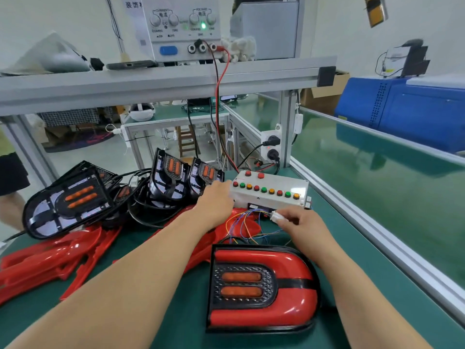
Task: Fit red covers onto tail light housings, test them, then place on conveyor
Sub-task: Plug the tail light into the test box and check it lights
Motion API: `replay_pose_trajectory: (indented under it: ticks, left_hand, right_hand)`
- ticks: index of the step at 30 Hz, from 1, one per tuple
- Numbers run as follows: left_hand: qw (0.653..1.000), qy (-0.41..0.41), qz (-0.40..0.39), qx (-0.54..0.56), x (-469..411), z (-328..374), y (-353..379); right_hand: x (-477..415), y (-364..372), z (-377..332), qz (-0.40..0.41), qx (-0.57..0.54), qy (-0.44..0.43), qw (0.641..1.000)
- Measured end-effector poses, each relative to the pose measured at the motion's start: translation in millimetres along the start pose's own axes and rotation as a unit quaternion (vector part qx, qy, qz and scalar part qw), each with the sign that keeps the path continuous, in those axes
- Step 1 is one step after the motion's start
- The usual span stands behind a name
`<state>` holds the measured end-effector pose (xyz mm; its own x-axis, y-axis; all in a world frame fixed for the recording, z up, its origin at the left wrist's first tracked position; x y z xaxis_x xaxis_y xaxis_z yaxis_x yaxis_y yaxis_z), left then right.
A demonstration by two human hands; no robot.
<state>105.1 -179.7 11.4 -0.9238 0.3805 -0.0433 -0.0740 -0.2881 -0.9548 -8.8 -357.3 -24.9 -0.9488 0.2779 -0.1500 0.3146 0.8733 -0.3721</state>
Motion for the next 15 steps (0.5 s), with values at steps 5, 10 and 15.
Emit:
replay_pose_trajectory:
  ticks: [5,10,15]
  left_hand:
    - [0.994,-0.033,-0.056,-0.085,-15.3,-1.6,15.0]
    - [0.993,-0.043,-0.047,-0.097,-20.9,-5.2,21.9]
    - [0.994,-0.039,-0.043,-0.098,-23.9,-6.3,27.9]
  right_hand:
    - [0.9,4.9,8.5,-0.007,-0.017,0.011,1.000]
    - [3.1,4.1,13.5,-0.005,-0.037,0.009,0.999]
    - [2.8,3.0,14.8,-0.003,-0.036,0.005,0.999]
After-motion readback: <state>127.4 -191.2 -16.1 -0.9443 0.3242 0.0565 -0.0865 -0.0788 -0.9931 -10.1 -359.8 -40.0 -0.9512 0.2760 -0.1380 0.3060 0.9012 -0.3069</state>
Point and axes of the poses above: each hand's wrist, its own x-axis away from the middle knuckle, its own y-axis out of the palm, z = x × y, the point moved 5 cm from there along -x, towards the middle knuckle, and after that the axes turned 5 degrees about -x, right-handed, at the moved point
